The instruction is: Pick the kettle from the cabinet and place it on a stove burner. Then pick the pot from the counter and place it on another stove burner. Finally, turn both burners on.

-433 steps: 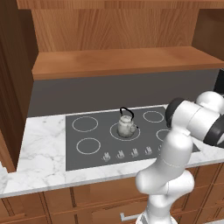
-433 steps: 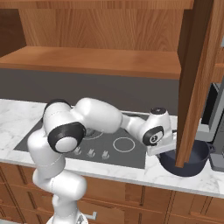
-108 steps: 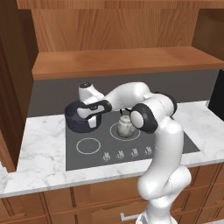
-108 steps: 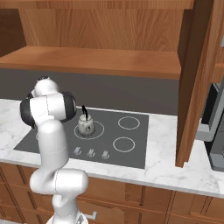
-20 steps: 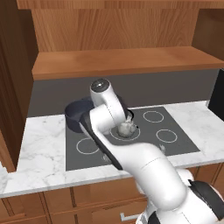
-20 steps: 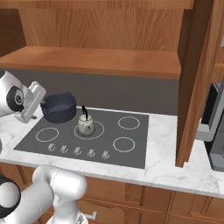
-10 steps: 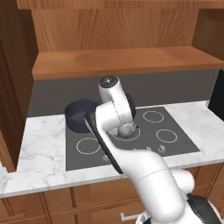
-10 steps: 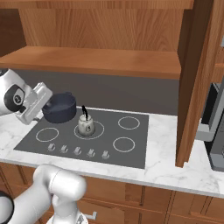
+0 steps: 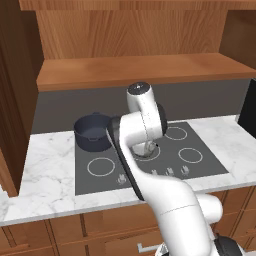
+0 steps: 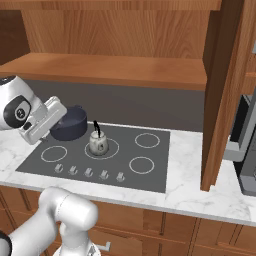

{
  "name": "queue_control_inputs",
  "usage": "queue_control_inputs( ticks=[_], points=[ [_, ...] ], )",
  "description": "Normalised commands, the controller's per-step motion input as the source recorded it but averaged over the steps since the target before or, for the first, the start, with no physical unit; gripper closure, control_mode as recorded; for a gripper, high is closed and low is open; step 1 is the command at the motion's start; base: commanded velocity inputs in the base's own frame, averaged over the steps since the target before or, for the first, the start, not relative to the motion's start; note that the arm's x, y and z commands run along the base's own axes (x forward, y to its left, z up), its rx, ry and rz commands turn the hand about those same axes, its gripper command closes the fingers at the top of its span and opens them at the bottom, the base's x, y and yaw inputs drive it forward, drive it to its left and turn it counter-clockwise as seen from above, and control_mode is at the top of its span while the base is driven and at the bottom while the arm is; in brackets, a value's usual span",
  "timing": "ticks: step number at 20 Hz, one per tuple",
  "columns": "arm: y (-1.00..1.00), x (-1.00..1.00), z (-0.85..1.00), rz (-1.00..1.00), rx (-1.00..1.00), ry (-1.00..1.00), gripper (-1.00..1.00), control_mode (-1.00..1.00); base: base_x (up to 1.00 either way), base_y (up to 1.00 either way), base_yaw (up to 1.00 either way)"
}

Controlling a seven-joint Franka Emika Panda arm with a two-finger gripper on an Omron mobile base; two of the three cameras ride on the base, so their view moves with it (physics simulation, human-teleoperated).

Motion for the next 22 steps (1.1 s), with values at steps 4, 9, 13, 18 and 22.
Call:
queue_control_inputs(
  ticks=[4, 9, 13, 18, 22],
  points=[
    [0.00, -0.29, 0.04, -0.47, 0.14, -0.02, -1.00, -1.00, 0.00, 0.00, 0.00],
    [0.00, -0.16, 0.07, -0.36, 0.11, -0.05, -1.00, -1.00, 0.00, 0.00, 0.00],
    [0.00, -0.04, 0.19, -0.06, 0.04, -0.07, -1.00, -1.00, 0.00, 0.00, 0.00],
    [-0.02, -0.05, 0.09, 0.01, 0.00, -0.09, -1.00, -1.00, 0.00, 0.00, 0.00],
    [-0.07, -0.18, 0.05, 0.07, 0.00, -0.04, -1.00, -1.00, 0.00, 0.00, 0.00]
  ],
)
